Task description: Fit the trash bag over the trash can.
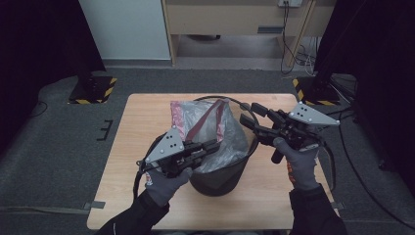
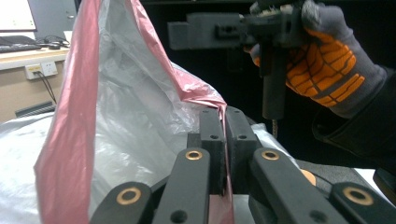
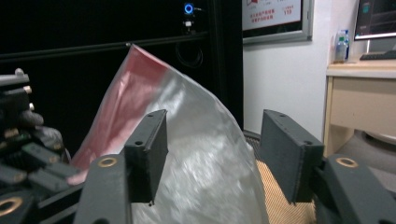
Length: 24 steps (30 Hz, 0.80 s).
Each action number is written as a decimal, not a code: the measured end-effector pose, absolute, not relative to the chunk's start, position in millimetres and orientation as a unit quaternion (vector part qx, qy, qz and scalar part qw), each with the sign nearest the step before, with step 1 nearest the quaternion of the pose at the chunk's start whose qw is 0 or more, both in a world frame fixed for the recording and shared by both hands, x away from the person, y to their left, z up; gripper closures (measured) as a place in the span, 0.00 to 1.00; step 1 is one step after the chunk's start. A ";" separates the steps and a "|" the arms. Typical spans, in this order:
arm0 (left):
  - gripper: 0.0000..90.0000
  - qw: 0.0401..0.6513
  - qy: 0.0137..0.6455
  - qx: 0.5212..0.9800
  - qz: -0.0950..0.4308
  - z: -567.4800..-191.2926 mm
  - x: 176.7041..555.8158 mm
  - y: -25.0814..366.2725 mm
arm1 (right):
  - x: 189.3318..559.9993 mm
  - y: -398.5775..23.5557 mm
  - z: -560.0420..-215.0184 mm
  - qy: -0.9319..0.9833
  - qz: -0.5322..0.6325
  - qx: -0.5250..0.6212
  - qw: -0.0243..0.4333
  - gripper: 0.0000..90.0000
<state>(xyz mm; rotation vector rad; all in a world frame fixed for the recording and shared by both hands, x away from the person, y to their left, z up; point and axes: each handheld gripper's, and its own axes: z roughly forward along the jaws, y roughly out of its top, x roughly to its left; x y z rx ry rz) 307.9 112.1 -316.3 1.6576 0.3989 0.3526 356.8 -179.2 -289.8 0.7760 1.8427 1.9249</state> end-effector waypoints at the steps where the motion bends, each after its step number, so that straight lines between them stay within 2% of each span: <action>1: 0.97 0.644 0.174 0.729 0.155 -316.3 307.3 111.3 | 354.9 -176.5 -287.5 0.653 0.684 0.271 0.179 0.44; 5: 0.96 0.646 0.174 0.728 0.149 -316.4 304.7 107.9 | 350.4 -169.1 -283.4 0.647 0.693 0.263 0.178 0.40; 10: 0.96 0.646 0.173 0.729 0.147 -316.5 301.1 103.7 | 348.3 -157.3 -283.5 0.635 0.710 0.262 0.154 0.35; 13: 0.96 0.647 0.167 0.730 0.145 -316.6 299.7 100.7 | 350.1 -152.8 -287.7 0.644 0.702 0.262 0.151 0.36; 16: 0.96 0.647 0.163 0.731 0.143 -316.8 299.0 99.5 | 349.6 -150.1 -290.1 0.657 0.692 0.265 0.137 0.47; 18: 0.96 0.647 0.162 0.732 0.142 -316.9 298.7 99.1 | 348.7 -146.7 -293.0 0.668 0.691 0.250 0.118 0.67; 19: 0.96 0.647 0.162 0.732 0.141 -317.0 298.7 99.0 | 348.7 -146.7 -293.0 0.668 0.691 0.250 0.118 0.67; 20: 0.96 0.647 0.160 0.732 0.142 -317.1 298.3 98.5 | 348.5 -146.2 -293.4 0.669 0.690 0.250 0.116 0.71; 22: 0.96 0.646 0.158 0.733 0.140 -317.5 297.6 97.6 | 347.4 -145.6 -295.4 0.672 0.691 0.241 0.114 0.96; 24: 0.96 0.647 0.158 0.733 0.139 -317.4 297.7 97.7 | 346.9 -146.2 -295.3 0.672 0.691 0.240 0.115 0.99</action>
